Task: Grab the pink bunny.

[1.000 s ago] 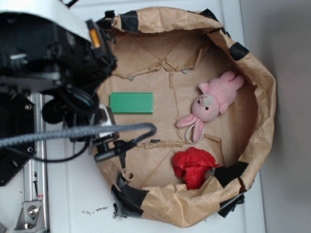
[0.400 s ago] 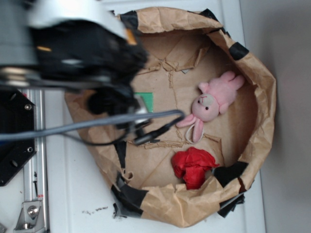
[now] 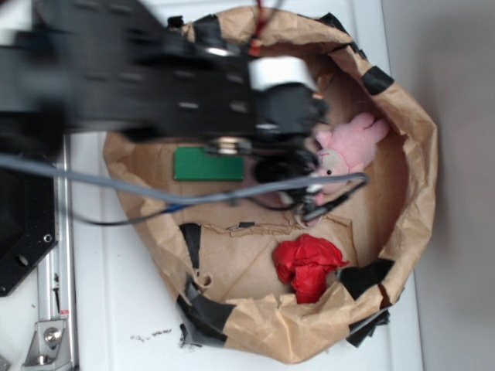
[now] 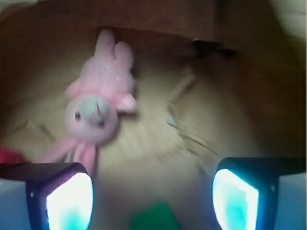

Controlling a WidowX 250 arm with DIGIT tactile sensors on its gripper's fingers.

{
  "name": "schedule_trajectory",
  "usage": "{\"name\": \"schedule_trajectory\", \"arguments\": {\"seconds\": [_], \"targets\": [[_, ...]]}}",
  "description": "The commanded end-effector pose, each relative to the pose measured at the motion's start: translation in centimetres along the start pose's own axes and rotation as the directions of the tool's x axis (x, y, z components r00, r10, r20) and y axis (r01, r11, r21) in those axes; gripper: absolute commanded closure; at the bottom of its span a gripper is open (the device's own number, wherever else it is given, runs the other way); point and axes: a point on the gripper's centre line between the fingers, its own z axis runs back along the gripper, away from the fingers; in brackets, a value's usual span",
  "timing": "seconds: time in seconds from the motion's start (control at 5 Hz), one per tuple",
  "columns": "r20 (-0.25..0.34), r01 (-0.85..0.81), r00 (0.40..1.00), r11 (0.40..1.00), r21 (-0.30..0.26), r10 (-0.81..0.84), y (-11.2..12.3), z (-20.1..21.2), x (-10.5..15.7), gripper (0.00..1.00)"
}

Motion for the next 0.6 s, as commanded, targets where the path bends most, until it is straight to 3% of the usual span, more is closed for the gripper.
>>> {"name": "schedule_trajectory", "arguments": {"seconds": [0.0,0.2,0.4], "targets": [[0.121,0.031,0.992,0.990,-0.136,-0.015,-3.8,-2.5,5.5,0.00],[0.107,0.072,0.993,0.982,-0.172,-0.054,-4.7,-3.0,6.5,0.00],[0.046,0.067,0.997,0.986,-0.154,-0.060,-4.4,-3.9,6.2,1.00]]}}
